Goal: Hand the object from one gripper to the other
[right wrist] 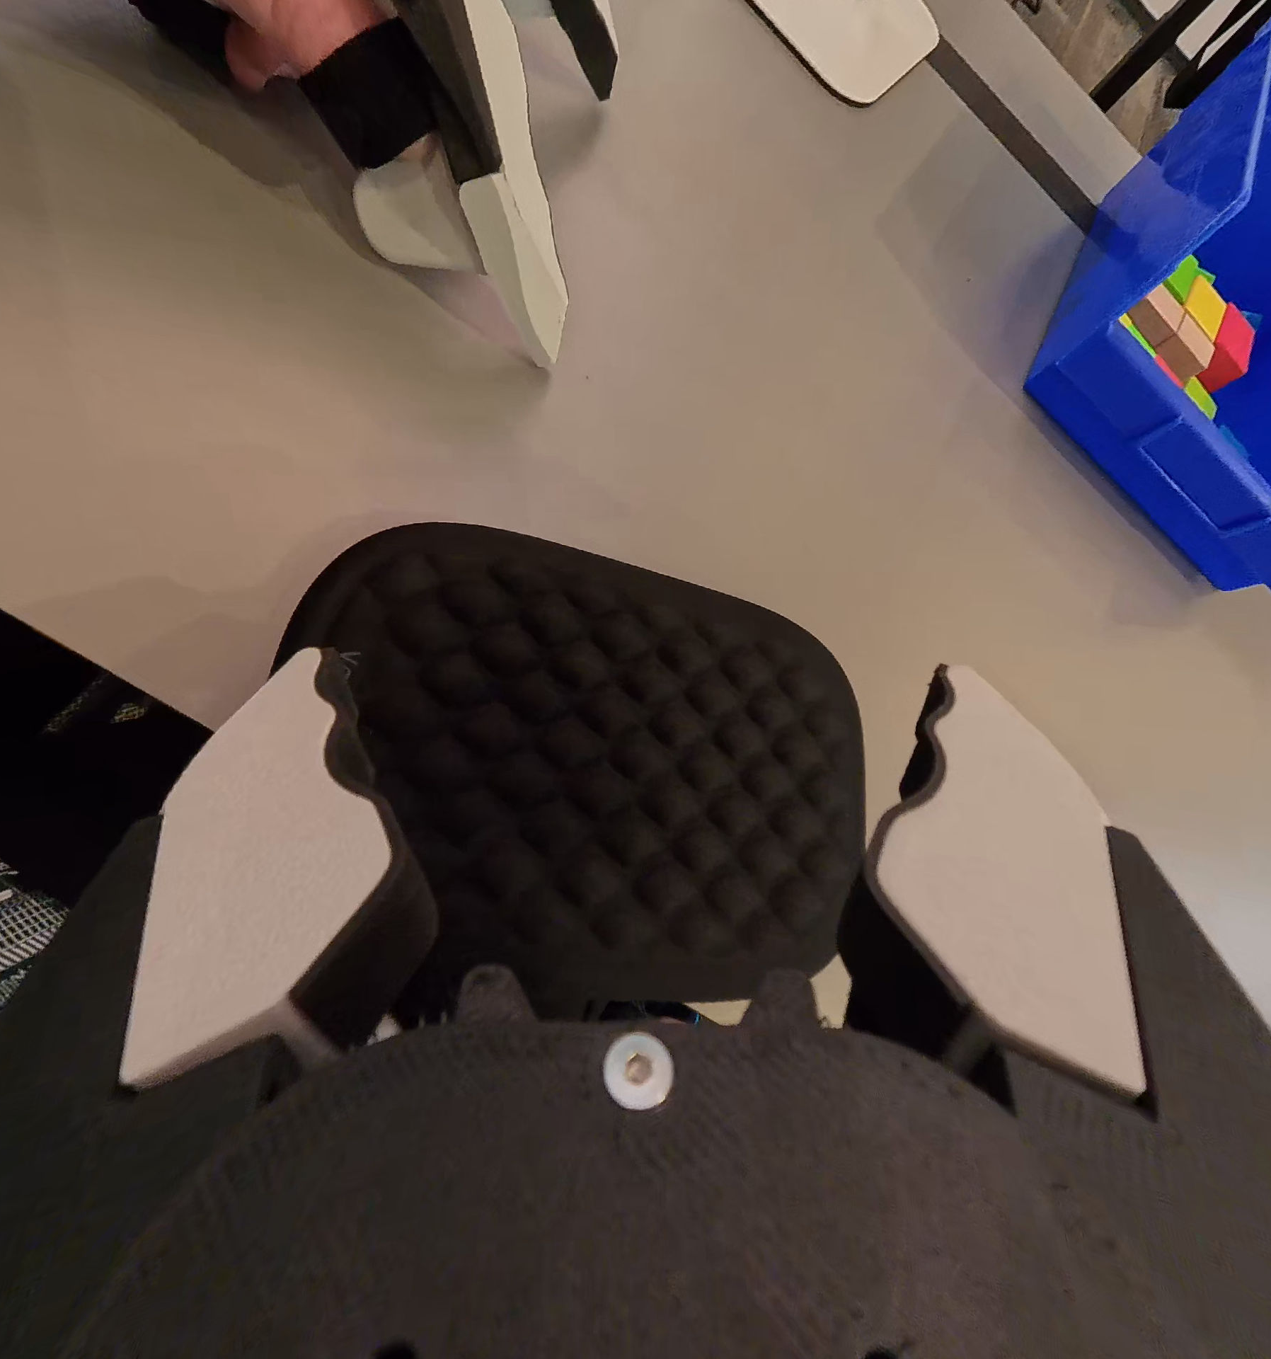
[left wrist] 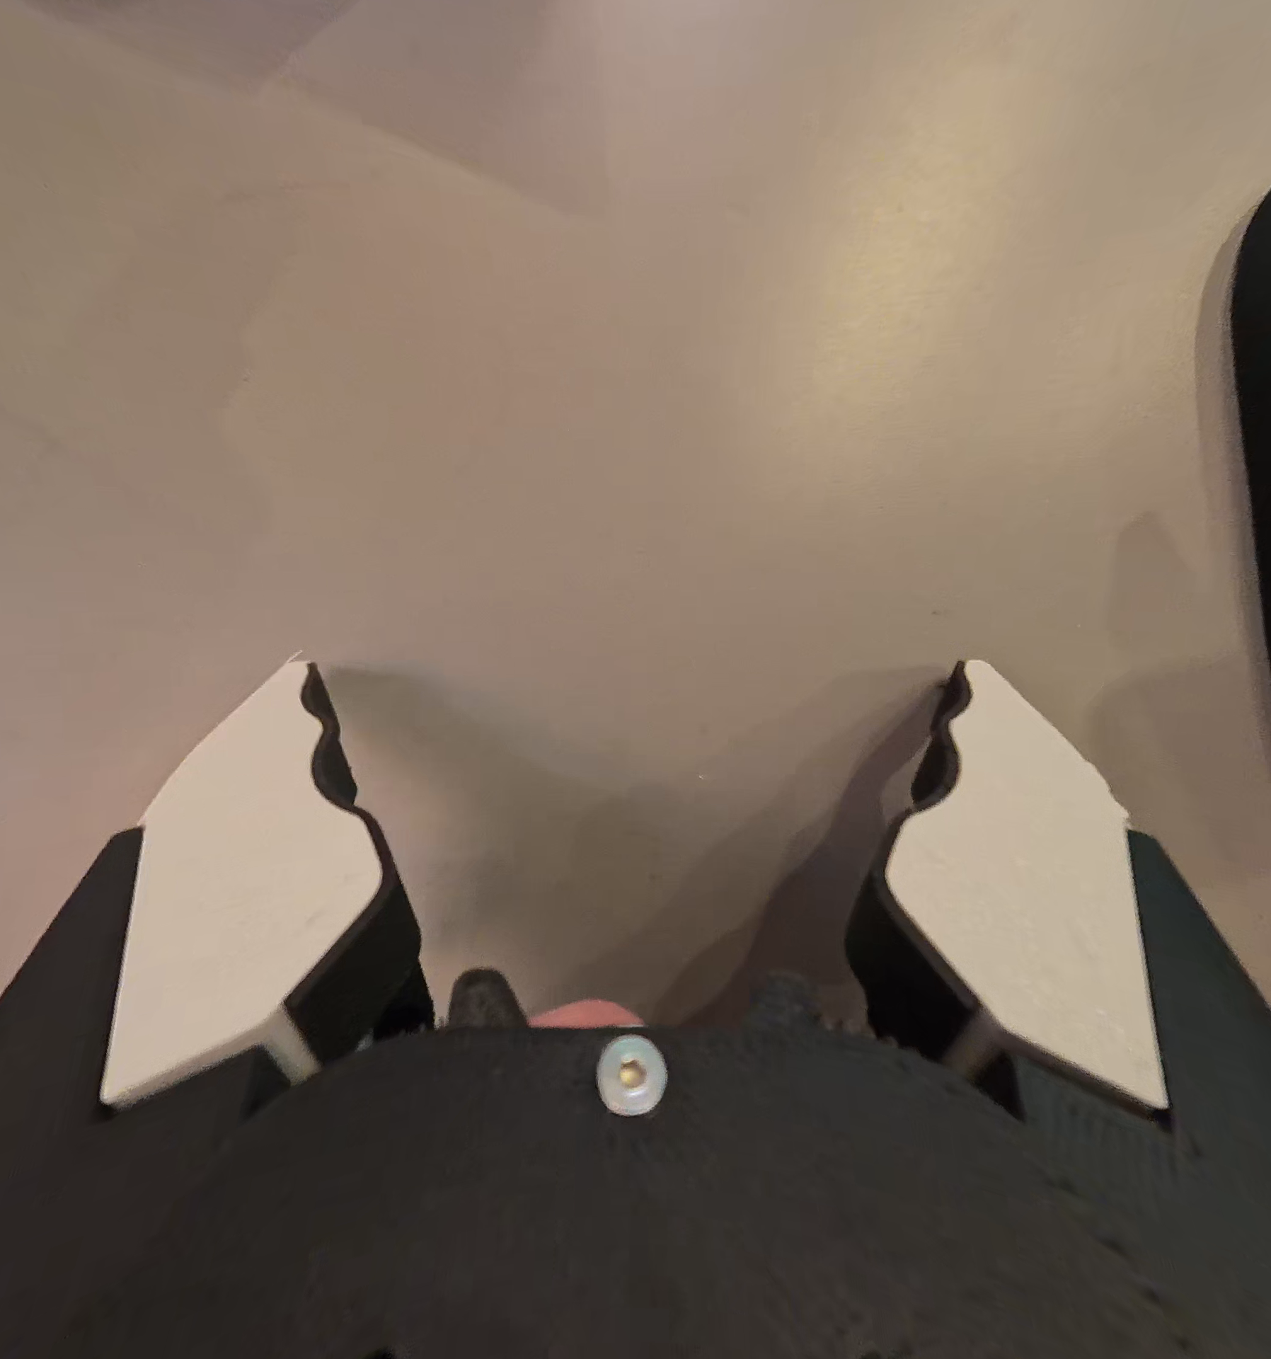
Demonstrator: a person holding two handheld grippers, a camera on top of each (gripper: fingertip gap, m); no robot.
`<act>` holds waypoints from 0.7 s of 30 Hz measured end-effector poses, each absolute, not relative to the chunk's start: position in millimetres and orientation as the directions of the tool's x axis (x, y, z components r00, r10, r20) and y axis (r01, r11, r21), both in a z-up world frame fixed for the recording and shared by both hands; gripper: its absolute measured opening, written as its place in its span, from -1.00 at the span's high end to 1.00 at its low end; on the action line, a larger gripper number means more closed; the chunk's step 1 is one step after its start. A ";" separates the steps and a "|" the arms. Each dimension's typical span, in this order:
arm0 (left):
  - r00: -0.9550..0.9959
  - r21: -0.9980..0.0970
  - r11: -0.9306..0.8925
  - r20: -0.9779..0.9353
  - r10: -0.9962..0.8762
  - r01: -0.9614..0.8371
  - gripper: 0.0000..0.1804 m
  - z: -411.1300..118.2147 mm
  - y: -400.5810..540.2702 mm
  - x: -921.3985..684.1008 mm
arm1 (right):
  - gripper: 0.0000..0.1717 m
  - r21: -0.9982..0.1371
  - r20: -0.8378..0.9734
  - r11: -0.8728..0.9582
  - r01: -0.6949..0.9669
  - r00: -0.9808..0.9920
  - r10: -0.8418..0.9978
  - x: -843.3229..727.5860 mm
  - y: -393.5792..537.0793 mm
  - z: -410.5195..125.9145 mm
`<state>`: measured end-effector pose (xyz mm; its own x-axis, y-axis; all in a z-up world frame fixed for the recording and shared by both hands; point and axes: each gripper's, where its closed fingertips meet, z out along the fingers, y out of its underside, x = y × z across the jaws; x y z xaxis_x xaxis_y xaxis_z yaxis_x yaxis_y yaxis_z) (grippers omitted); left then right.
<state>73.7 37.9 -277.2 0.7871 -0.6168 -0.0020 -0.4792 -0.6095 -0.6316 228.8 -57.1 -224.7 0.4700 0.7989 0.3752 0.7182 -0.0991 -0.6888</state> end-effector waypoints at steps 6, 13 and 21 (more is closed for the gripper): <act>0.794 -0.648 -0.621 0.041 -0.606 -0.440 -0.62 -274.1 38.2 73.0 | -0.64 -0.682 0.368 -0.104 0.724 0.463 0.806 226.4 -55.6 -229.4; 0.785 -0.661 -0.592 0.007 -0.619 -0.462 -0.60 -271.9 34.5 74.5 | -0.63 -0.678 0.372 -0.086 0.730 0.442 0.816 215.7 -55.7 -230.4; 0.785 -0.680 -0.599 0.055 -0.617 -0.424 -0.61 -268.2 26.8 74.0 | -0.64 -0.676 0.373 -0.061 0.735 0.412 0.831 200.4 -56.8 -231.4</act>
